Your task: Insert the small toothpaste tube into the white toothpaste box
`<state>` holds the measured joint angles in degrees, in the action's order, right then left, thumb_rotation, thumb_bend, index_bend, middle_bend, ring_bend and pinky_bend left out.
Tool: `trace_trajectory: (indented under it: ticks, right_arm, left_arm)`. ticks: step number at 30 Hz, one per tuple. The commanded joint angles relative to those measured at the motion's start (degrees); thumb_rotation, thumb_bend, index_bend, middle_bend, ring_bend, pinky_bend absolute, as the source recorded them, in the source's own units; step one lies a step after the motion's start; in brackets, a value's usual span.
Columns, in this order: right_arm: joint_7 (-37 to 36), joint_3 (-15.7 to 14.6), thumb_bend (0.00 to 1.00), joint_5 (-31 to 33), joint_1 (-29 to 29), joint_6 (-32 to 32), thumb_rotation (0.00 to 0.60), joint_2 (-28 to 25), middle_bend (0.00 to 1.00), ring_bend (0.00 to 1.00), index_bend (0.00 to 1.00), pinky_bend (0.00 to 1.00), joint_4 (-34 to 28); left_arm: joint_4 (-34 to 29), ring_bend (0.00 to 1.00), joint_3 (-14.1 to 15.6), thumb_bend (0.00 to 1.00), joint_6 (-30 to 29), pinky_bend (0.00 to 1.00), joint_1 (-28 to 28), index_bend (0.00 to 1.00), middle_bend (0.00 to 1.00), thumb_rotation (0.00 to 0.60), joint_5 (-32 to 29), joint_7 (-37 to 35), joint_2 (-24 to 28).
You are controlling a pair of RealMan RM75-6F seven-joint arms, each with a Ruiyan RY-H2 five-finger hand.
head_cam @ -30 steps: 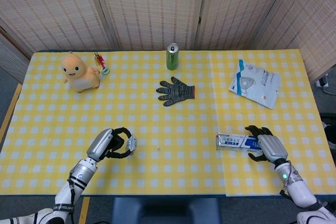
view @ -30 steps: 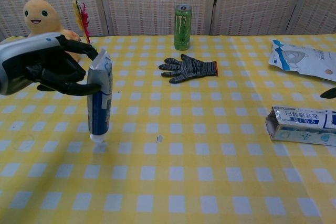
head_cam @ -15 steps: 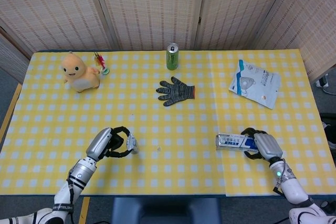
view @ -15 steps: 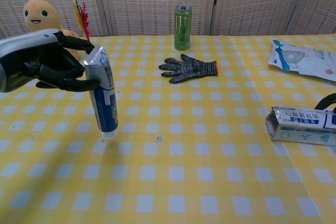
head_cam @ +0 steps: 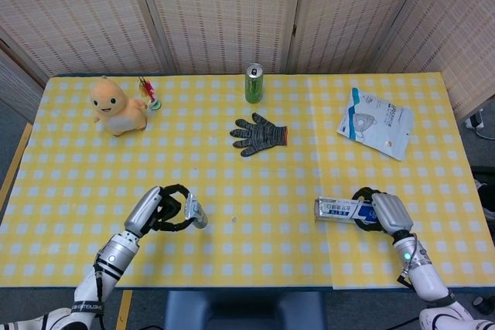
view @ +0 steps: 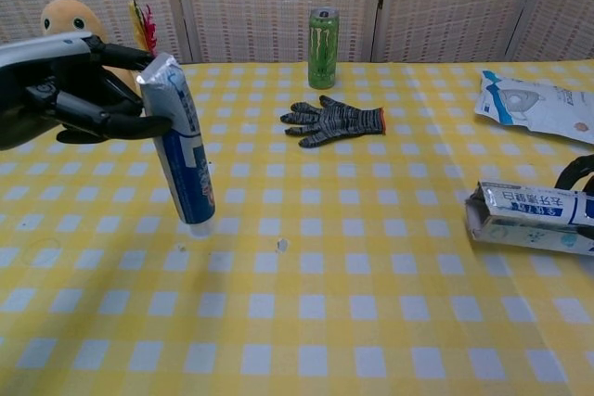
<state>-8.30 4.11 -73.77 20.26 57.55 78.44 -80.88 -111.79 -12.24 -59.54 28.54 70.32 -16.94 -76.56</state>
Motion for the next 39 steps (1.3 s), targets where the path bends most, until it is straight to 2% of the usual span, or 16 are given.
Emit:
trace_trajectory:
  ticks: [1, 7, 18, 33, 39]
  right_arm:
    - [-3.0, 0.7, 0.33, -1.6, -0.5, 2.1, 0.6, 0.0, 0.32, 0.33, 0.41, 0.35, -0.7]
    - [-12.4, 1.5, 0.33, -6.8, -0.6, 6.1, 0.6, 1.7, 0.32, 0.34, 0.41, 0.35, 0.3]
    - [-28.2, 2.5, 0.33, -13.2, 2.1, 9.8, 0.6, 6.9, 0.32, 0.35, 0.42, 0.35, 2.8]
    - [-38.5, 5.1, 0.33, -11.7, 7.2, 7.6, 0.6, 16.1, 0.33, 0.35, 0.43, 0.35, 8.5]
    - [-41.5, 5.4, 0.33, -11.5, 8.9, 6.4, 0.6, 18.2, 0.33, 0.36, 0.43, 0.35, 9.0]
  left_arm:
    - [-1.1, 1.0, -0.5, 0.73, 0.2, 1.0, 0.1, 0.89, 1.0, 0.6, -0.4, -1.0, 0.8]
    - [-5.0, 1.0, -4.0, 0.73, 0.4, 1.0, 1.0, 0.89, 1.0, 0.6, -2.2, -3.6, 3.7]
    - [-11.1, 1.0, -9.5, 0.73, -1.9, 1.0, 4.6, 0.89, 1.0, 0.6, -7.5, 1.5, 5.2]
    - [-13.9, 1.0, -16.2, 0.73, -7.8, 1.0, 10.3, 0.89, 1.0, 0.6, -17.0, 6.5, 0.6]
    - [-14.5, 1.0, -17.7, 0.73, -8.8, 1.0, 12.4, 0.89, 1.0, 0.6, -19.5, 8.0, -0.8]
